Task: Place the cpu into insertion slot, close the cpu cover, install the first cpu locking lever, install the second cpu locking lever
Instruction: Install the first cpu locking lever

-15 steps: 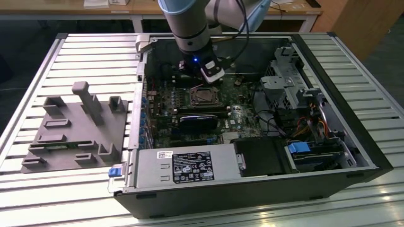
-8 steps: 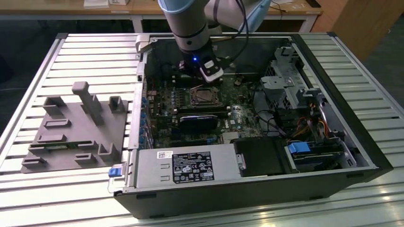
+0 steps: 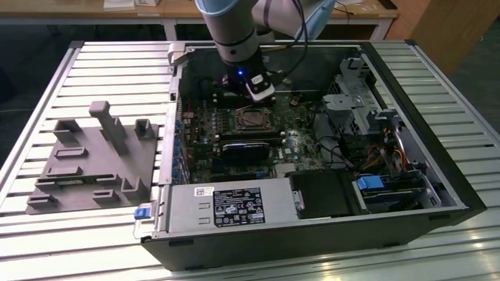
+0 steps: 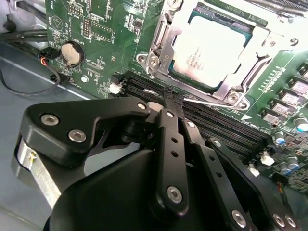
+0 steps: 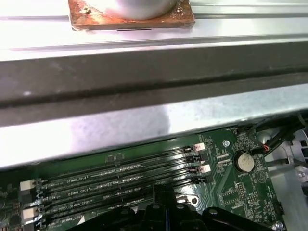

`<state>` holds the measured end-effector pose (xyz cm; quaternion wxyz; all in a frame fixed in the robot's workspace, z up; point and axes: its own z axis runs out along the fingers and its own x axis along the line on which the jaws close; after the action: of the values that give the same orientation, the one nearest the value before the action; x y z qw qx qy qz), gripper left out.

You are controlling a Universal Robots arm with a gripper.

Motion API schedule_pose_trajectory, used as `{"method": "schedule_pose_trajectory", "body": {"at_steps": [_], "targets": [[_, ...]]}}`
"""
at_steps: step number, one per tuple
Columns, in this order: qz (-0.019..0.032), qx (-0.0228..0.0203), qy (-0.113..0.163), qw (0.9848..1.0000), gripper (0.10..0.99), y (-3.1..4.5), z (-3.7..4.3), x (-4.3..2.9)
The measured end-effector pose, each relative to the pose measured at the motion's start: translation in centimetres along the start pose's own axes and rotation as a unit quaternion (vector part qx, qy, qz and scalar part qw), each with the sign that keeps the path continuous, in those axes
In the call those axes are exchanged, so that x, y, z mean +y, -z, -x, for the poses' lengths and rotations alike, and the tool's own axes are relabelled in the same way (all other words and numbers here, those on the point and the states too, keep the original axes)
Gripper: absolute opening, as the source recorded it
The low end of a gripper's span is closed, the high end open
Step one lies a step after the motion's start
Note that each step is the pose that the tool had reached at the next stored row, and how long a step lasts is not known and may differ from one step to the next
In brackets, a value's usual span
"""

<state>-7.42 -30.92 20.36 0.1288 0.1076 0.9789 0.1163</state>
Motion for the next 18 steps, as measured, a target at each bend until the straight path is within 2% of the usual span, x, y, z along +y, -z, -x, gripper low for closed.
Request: {"method": "schedule_pose_trajectory", "body": {"at_steps": [9, 18], "targets": [[-0.0049, -0.0052, -0.018, 0.9998, 0.102, -0.13, -0.23, 0.29], [-0.0129, -0.0110, -0.036, 0.9992, 0.102, -0.49, -0.37, 0.22]]}}
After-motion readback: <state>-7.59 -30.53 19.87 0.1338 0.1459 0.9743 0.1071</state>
